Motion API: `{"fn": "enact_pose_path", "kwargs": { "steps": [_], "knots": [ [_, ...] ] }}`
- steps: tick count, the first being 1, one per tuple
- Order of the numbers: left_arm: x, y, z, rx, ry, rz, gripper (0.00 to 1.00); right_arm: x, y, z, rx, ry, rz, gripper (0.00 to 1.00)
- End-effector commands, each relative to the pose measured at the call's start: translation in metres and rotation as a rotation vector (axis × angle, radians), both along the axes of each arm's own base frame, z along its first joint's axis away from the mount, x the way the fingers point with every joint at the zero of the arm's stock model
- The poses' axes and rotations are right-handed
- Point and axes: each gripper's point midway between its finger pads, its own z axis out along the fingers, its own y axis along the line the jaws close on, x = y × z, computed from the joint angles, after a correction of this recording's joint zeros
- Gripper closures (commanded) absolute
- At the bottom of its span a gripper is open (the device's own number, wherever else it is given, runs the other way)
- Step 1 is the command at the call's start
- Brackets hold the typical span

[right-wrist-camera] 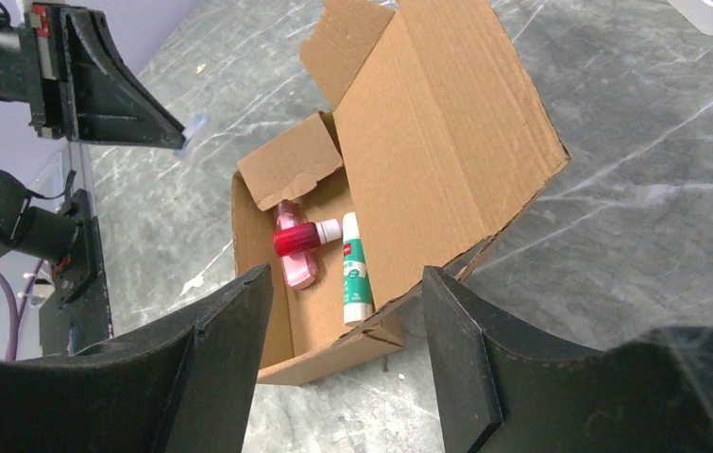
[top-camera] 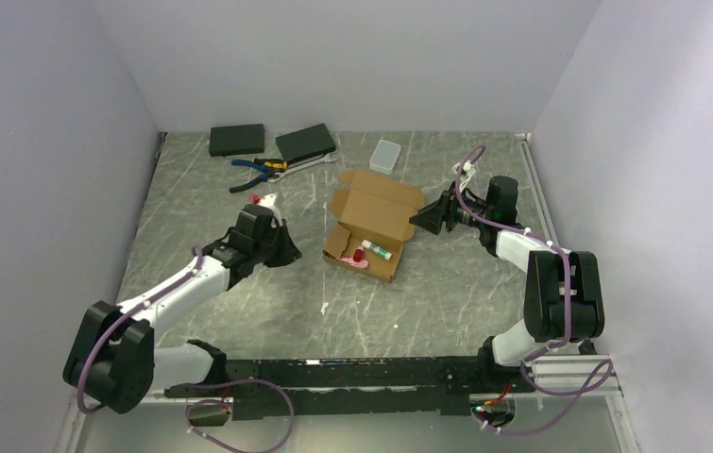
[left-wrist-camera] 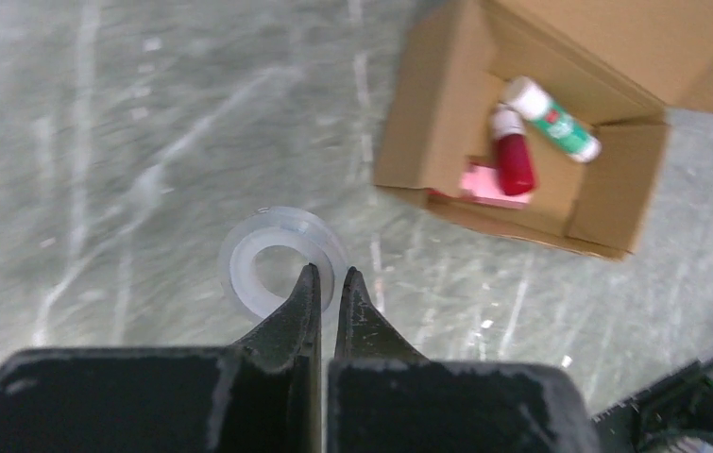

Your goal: Fold the paper box

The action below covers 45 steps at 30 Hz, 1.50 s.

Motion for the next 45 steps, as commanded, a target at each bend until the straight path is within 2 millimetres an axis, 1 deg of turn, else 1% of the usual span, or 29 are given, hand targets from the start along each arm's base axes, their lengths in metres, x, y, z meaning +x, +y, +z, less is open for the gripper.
{"fn": "enact_pose_path", "kwargs": {
  "steps": [1,3,7,8,11,12,15,17,21,24,28,30,32,34,36,39,42,43,45],
  "knots": [
    [0.007,-0.062,0.033,-0.162,-0.093,-0.187,1.0,0.009,0.0,0.02,0.0,-0.096,0.021,0.37],
    [0.011,-0.087,0.04,-0.164,-0.112,-0.246,1.0,0.009,0.0,0.02,0.0,-0.095,0.019,0.37],
    [0.018,-0.131,0.038,-0.118,-0.113,-0.332,1.0,0.009,0.0,0.021,-0.001,-0.098,0.02,0.37],
    [0.02,-0.14,0.033,-0.099,-0.104,-0.347,1.0,0.009,0.0,0.021,0.0,-0.099,0.02,0.37],
    [0.023,-0.162,0.029,-0.076,-0.104,-0.384,1.0,0.009,-0.001,0.021,0.0,-0.099,0.021,0.37],
    [0.023,-0.168,0.025,-0.072,-0.097,-0.396,1.0,0.009,0.0,0.021,0.001,-0.098,0.023,0.37],
    [0.026,-0.178,0.01,-0.043,-0.06,-0.412,1.0,0.009,0.0,0.021,0.001,-0.098,0.024,0.37],
    [0.028,-0.181,0.004,-0.029,-0.049,-0.41,1.0,0.009,0.0,0.021,0.001,-0.1,0.026,0.37],
    [0.03,-0.183,0.005,-0.021,-0.057,-0.403,0.99,0.009,0.0,0.02,0.001,-0.096,0.026,0.37],
    [0.03,-0.191,0.008,-0.041,-0.057,-0.426,0.89,0.009,0.0,0.019,0.002,-0.092,0.027,0.37],
    [0.028,-0.202,0.004,-0.063,-0.027,-0.465,0.73,0.01,0.0,0.021,0.0,-0.096,0.025,0.37],
    [0.029,-0.201,0.007,-0.058,-0.033,-0.458,0.63,0.009,0.0,0.021,-0.001,-0.095,0.025,0.37],
    [0.03,-0.195,0.013,-0.041,-0.054,-0.439,0.52,0.009,-0.001,0.02,-0.001,-0.096,0.025,0.37],
    [0.032,-0.186,0.023,-0.022,-0.093,-0.416,0.45,0.009,0.0,0.02,-0.001,-0.095,0.027,0.37],
    [0.034,-0.174,0.038,-0.007,-0.146,-0.389,0.42,0.009,-0.001,0.02,0.0,-0.091,0.027,0.37],
    [0.038,-0.151,0.045,0.023,-0.178,-0.33,0.42,0.009,0.0,0.02,-0.001,-0.093,0.028,0.37],
    [0.042,-0.126,0.04,0.022,-0.165,-0.272,0.42,0.009,0.0,0.02,-0.001,-0.092,0.029,0.37],
    [0.047,-0.115,0.036,0.018,-0.151,-0.248,0.42,0.009,-0.001,0.02,0.0,-0.092,0.027,0.37],
    [0.052,-0.103,0.027,0.015,-0.126,-0.23,0.42,0.009,-0.001,0.019,0.001,-0.09,0.028,0.37]
  ]
}}
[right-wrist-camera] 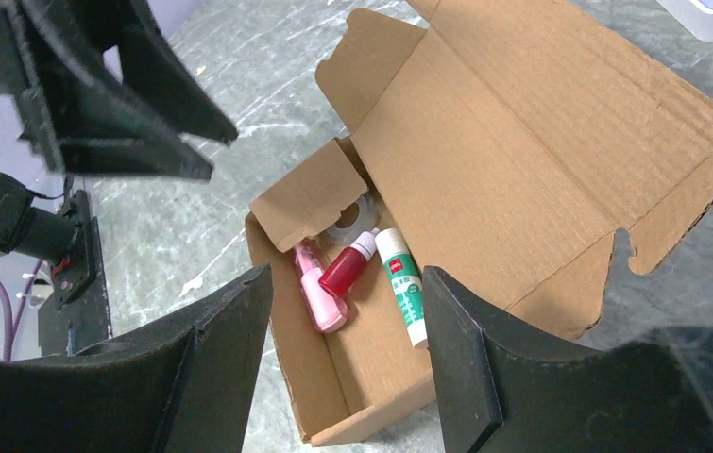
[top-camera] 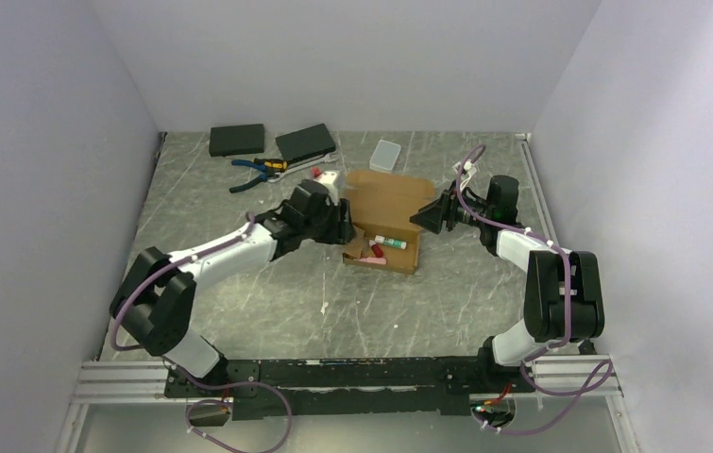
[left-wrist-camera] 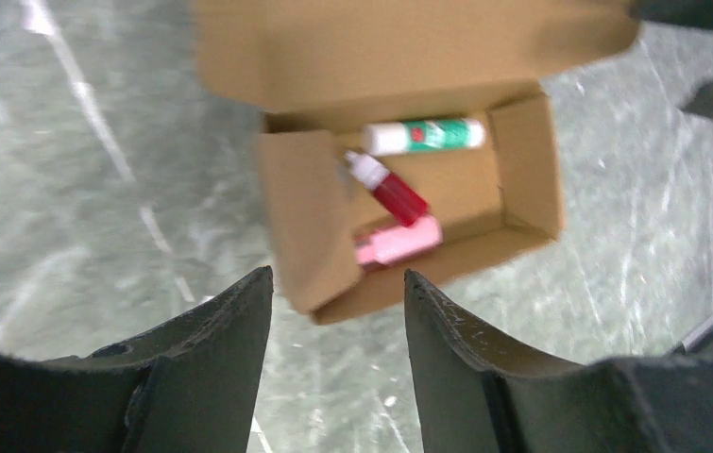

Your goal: Fold the paper box

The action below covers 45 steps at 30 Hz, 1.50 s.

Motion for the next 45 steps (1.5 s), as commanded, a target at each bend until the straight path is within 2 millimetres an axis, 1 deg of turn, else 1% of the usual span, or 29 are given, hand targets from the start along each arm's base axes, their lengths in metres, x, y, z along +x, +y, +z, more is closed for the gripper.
{"fn": "enact_pose_path", "kwargs": {
  "steps": [1,4,8,11,16,19,21,23,25,26,27,29,32,39,43,45],
  "knots": [
    [0.021,0.035,-0.012,0.007,0.008,0.077,0.42,0.008,0.0,0.018,0.0,-0.085,0.028,0.37],
    [0.023,0.031,-0.02,-0.001,0.036,0.04,0.42,0.008,0.0,0.018,0.0,-0.085,0.028,0.37],
    [0.022,0.013,-0.025,-0.048,0.068,-0.033,0.42,0.008,0.0,0.017,-0.002,-0.085,0.027,0.37],
    [0.024,0.007,-0.029,-0.069,0.08,-0.045,0.42,0.008,0.0,0.017,-0.002,-0.084,0.028,0.37],
    [0.032,0.002,-0.045,-0.056,0.118,-0.024,0.42,0.008,0.0,0.016,-0.002,-0.082,0.03,0.37],
    [0.036,0.002,-0.056,-0.028,0.138,-0.002,0.45,0.008,0.0,0.017,-0.001,-0.083,0.031,0.37],
    [0.039,0.004,-0.063,0.004,0.143,0.014,0.51,0.008,0.0,0.017,-0.001,-0.085,0.031,0.37],
    [0.039,0.007,-0.07,0.044,0.154,0.026,0.62,0.008,0.0,0.017,-0.001,-0.083,0.031,0.37],
    [0.04,0.012,-0.074,0.088,0.15,0.04,0.87,0.008,0.0,0.017,-0.001,-0.085,0.032,0.37],
    [0.04,0.014,-0.076,0.112,0.145,0.046,0.97,0.008,0.0,0.017,-0.001,-0.085,0.032,0.37],
    [0.039,0.016,-0.076,0.136,0.139,0.05,1.0,0.008,0.0,0.017,-0.001,-0.084,0.032,0.37],
    [0.038,0.02,-0.076,0.192,0.117,0.059,1.0,0.008,0.001,0.017,-0.001,-0.083,0.034,0.37],
    [0.037,0.019,-0.072,0.263,0.078,0.047,1.0,0.008,0.0,0.017,-0.001,-0.084,0.032,0.37],
    [0.034,0.019,-0.075,0.392,0.038,0.036,1.0,0.006,0.001,0.018,-0.002,-0.091,0.038,0.37],
    [0.033,0.019,-0.073,0.416,0.022,0.041,1.0,0.004,-0.001,0.025,-0.042,-0.149,0.049,0.37],
    [0.03,0.018,-0.072,0.393,0.03,0.045,1.0,0.006,-0.006,0.031,-0.106,-0.213,0.042,0.37]
  ]
}}
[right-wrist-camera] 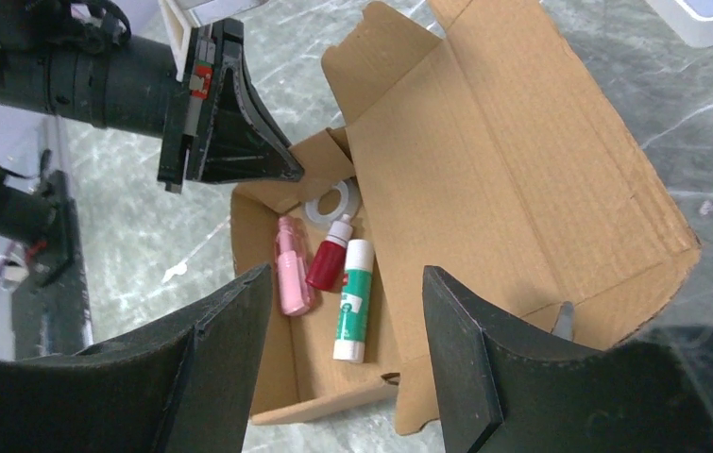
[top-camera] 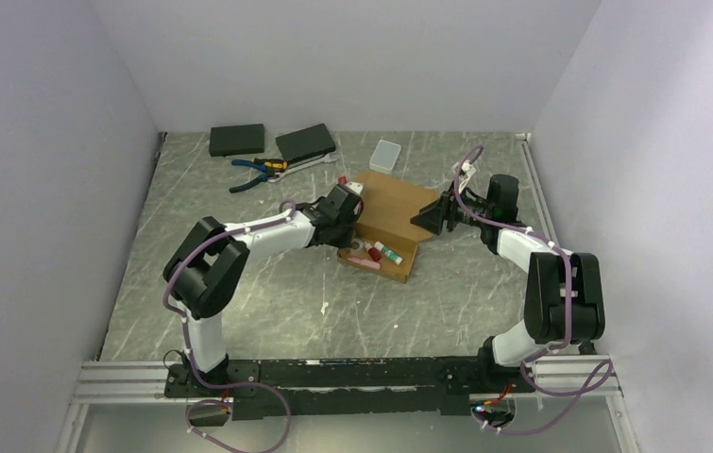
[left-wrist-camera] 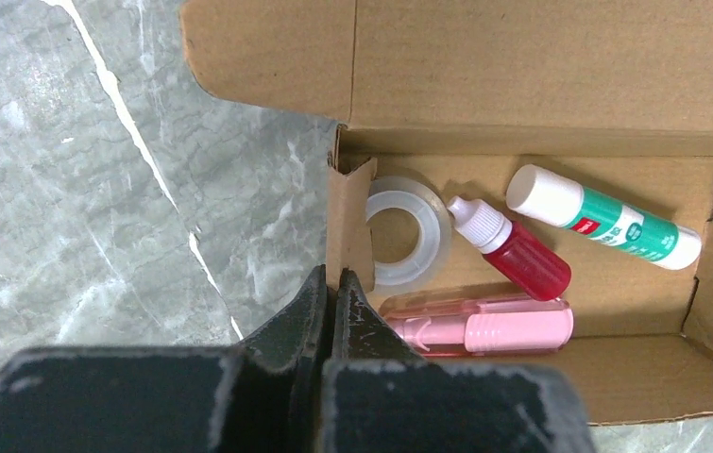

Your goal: Fold the paper box

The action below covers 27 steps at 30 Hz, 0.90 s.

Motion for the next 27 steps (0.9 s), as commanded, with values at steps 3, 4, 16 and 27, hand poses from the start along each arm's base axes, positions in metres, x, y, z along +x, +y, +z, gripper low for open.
{"fn": "enact_pose_path", "kwargs": {
  "steps": [3,4,16,27],
  "knots": [
    [-0.002,0.008,0.005,0.006,-0.024,0.031,1.0,0.003,-0.013,0.045,-0.191,-0.304,0.027,0.37],
    [-0.003,0.008,0.006,-0.008,-0.02,0.037,1.0,0.0,-0.016,0.048,-0.231,-0.347,0.029,0.36],
    [-0.019,0.003,0.016,-0.186,0.033,0.079,1.0,-0.052,0.048,0.038,-0.254,-0.464,0.315,0.88],
    [-0.034,0.005,0.016,-0.283,0.083,0.148,1.0,-0.025,0.129,-0.035,-0.295,-0.015,0.151,1.0]
  ]
}}
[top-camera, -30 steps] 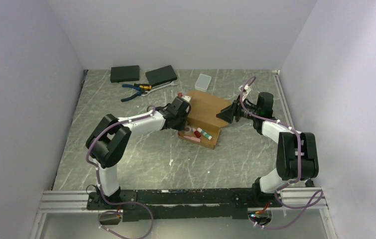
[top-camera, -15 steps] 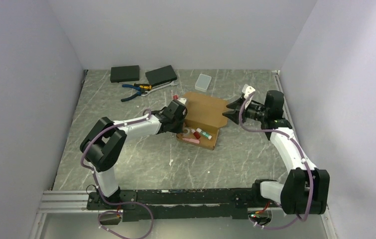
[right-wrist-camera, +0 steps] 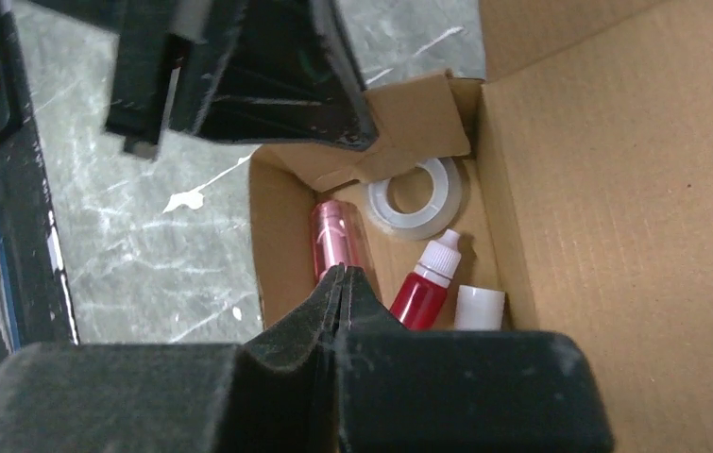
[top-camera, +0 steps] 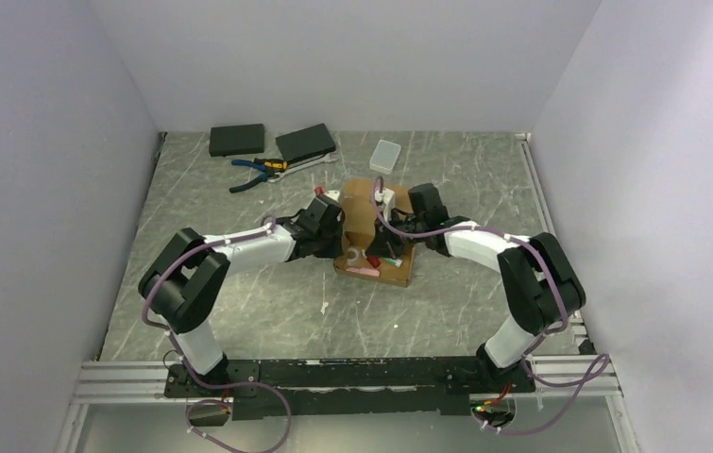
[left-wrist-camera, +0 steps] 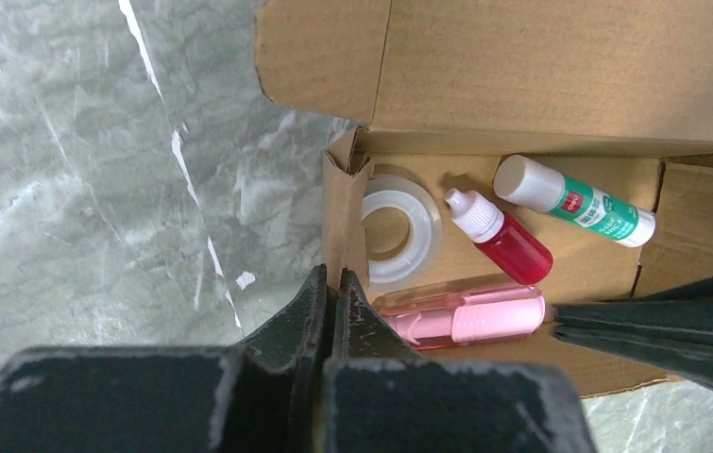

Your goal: Fold the paper box

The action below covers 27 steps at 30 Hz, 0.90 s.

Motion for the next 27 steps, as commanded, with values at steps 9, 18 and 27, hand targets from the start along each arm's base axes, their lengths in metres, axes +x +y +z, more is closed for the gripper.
{"fn": "enact_pose_path", "kwargs": {
  "steps": [9,18,27],
  "knots": [
    [-0.008,-0.01,0.025,-0.148,-0.001,0.038,1.0,0.044,0.034,-0.007,-0.075,0.017,-0.276,1.0],
    [-0.01,-0.008,0.028,-0.16,-0.001,0.057,0.99,0.027,0.047,-0.03,-0.129,0.057,-0.217,1.0],
    [-0.011,-0.006,0.031,-0.157,-0.007,0.049,0.98,0.025,0.044,-0.045,-0.211,0.022,-0.198,1.0]
  ]
}}
